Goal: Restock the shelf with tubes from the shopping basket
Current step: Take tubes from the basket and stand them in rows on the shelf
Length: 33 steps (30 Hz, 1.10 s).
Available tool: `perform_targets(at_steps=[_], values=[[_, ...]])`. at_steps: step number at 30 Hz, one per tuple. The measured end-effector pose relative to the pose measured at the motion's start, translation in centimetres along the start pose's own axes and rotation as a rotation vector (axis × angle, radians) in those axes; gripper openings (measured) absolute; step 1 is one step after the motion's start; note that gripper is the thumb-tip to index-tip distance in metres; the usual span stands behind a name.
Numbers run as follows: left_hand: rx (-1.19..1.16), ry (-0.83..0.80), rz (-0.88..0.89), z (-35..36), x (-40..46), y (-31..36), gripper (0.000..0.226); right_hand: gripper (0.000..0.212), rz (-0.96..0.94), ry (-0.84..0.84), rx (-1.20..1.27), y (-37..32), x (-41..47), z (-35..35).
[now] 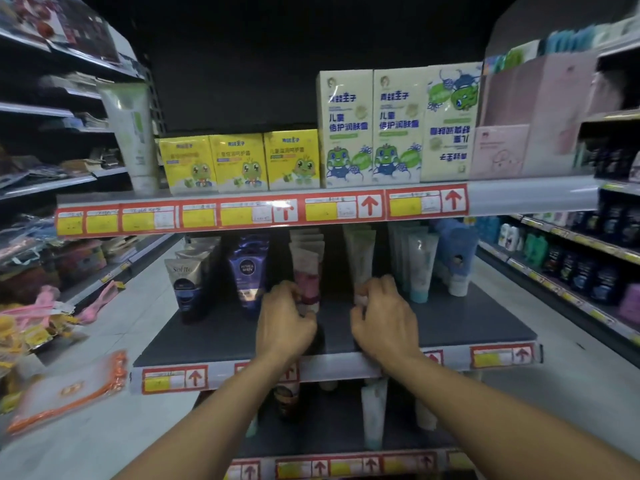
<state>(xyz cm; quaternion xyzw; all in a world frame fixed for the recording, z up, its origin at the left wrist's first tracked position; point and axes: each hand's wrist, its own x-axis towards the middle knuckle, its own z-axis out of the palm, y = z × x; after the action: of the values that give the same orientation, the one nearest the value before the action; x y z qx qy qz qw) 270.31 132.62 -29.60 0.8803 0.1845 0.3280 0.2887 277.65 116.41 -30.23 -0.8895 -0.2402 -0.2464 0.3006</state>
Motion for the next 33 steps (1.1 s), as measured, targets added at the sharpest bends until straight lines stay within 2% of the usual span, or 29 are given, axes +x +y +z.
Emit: perform_targets(at_steps=[6,9,13,16,22,26,33], values=[[0.107,0.000,-0.185,2.5,1.3,1.4,0.057,0.022,0.114,-0.194,0.115,3.1,1.2,0.6],[0.094,-0.075,-0.243,3.7,2.3,0.9,0.065,0.032,0.191,-0.281,0.141,3.8,1.9,1.2],[0.112,-0.118,-0.275,4.4,3.2,0.0,0.072,0.049,0.242,-0.305,0.144,3.9,3.4,2.3],[0.101,-0.104,-0.267,4.7,3.7,-1.0,0.070,0.059,0.270,-0.286,0.152,4.0,4.2,3.2],[-0.041,-0.056,-0.258,4.9,3.9,-2.1,0.043,0.077,0.304,-0.234,0.134,4.2,5.8,4.4],[-0.069,-0.052,-0.246,4.9,3.7,-2.3,0.037,0.069,0.262,-0.252,0.093,4.4,6.1,4.8],[-0.074,-0.025,-0.247,5.1,3.5,-2.4,0.053,0.051,0.260,-0.282,0.164,4.9,5.9,4.6]])
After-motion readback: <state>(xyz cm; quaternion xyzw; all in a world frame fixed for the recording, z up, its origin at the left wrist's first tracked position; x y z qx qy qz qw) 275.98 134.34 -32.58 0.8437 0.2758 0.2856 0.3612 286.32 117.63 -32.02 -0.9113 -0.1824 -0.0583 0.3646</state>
